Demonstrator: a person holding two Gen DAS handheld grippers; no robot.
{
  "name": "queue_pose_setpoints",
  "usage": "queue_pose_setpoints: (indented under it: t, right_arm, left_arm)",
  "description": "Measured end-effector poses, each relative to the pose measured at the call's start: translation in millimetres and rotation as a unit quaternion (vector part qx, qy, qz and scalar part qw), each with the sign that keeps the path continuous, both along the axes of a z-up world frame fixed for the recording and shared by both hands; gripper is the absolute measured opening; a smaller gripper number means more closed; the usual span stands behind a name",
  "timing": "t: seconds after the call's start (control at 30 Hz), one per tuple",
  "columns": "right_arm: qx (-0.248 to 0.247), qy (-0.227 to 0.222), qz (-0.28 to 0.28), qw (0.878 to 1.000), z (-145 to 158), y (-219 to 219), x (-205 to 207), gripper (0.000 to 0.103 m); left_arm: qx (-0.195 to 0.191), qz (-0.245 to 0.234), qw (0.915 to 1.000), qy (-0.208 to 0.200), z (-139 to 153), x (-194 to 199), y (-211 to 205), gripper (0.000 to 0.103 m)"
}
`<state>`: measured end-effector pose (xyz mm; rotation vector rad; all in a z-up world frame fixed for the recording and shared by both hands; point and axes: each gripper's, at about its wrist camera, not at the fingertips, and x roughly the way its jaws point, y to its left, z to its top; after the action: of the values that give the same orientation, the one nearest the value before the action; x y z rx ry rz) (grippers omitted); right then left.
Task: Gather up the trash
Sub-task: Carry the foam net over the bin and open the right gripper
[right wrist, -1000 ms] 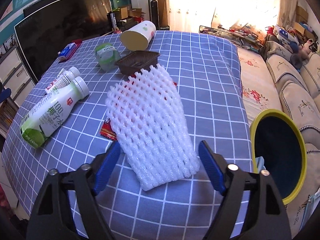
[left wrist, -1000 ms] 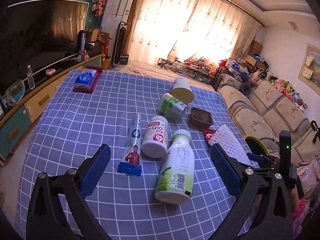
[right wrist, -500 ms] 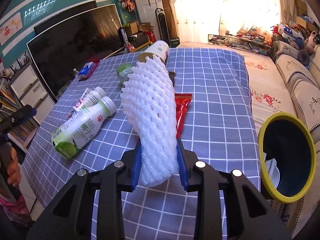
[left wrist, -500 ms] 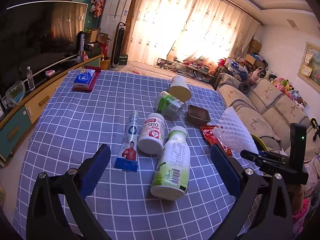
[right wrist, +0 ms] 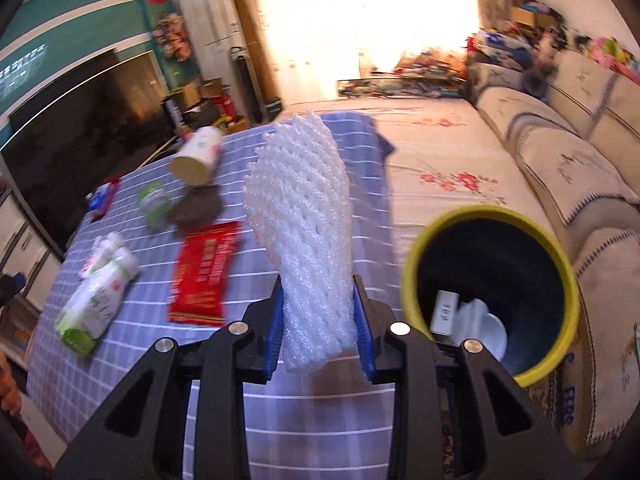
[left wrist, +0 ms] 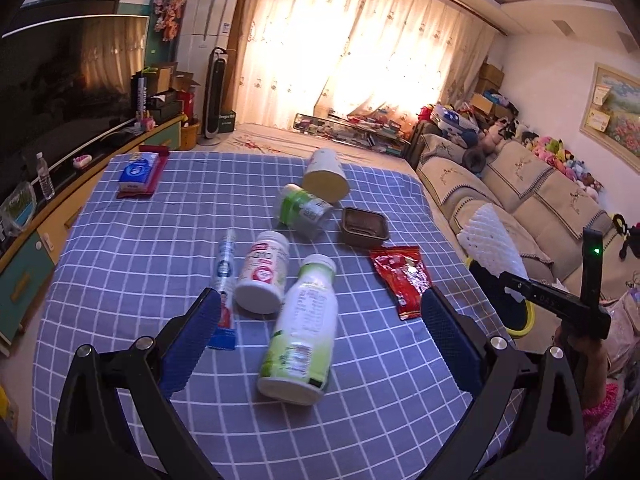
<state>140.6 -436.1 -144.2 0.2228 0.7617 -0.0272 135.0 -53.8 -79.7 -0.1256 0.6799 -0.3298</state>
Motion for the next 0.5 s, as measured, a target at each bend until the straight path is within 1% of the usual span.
queue_pose_setpoints:
  t: [0.2,0.3,0.4,0.5]
  right_arm:
    - [-0.010,0.030,-0.092,0.995,-27,-66,7,0.031]
    - [-0.010,0.045,-0.116,0.992,-41,-91,14,0.031]
    - [-0.026,0.058,-0.140,0.988,-55,-113,17,0.033]
    - [-0.027,0.070,-0.161,0.984,-69,-133,20,0.039]
  left_arm:
    - [0.023,-0.041,0.9986,0.023,-10,24,-51,0.098]
    - [0.031,-0.056,0.9973,0.036,-17,39,-78,0.098]
    - [0.044,-0.064,0.9959,0.047,-25,53,-104,0.098]
    - [0.055,-0.071,0.9945,0.054,-32,66,-128,0.098]
